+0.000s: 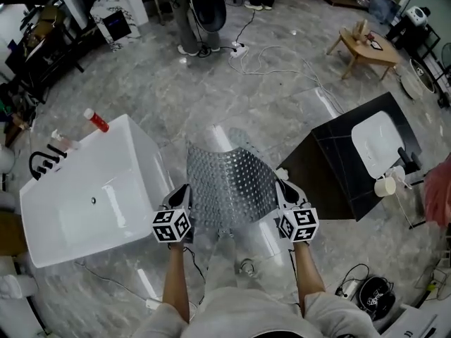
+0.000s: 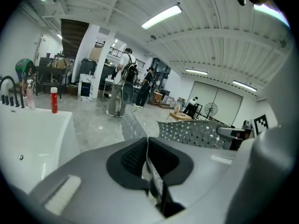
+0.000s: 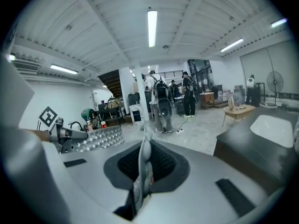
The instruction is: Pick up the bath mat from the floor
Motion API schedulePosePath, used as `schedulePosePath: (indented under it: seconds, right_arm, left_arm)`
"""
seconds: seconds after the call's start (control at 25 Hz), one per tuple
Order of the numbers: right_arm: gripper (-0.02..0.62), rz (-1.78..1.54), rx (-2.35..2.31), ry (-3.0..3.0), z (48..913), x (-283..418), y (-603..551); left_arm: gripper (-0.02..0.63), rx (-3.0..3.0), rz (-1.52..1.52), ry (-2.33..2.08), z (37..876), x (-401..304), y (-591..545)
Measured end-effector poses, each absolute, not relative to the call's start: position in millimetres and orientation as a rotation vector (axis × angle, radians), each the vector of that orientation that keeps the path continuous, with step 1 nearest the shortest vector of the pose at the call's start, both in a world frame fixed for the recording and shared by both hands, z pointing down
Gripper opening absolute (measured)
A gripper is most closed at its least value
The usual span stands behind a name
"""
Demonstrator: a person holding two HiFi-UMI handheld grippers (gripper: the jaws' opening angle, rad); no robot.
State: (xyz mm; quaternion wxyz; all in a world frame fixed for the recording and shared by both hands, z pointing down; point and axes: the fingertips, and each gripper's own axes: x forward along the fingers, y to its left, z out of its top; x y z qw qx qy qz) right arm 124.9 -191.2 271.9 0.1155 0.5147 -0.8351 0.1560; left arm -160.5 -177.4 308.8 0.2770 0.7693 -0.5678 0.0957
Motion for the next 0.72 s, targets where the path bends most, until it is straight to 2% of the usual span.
schedulePosePath:
  seconds: [0.32, 0.72]
  right_arm:
    - [0.023, 0.366, 1.554, -2.511, 202.0, 151.5, -153.5]
    - [0.021, 0.275, 1.592, -2.553, 149.7, 167.6, -92.4]
  left_arm:
    - [0.023, 2.158, 0.184, -1.532, 235.2, -129.5, -141.8]
    - [0.023, 2.192, 0.116, -1.537, 188.7, -115.1, -83.9]
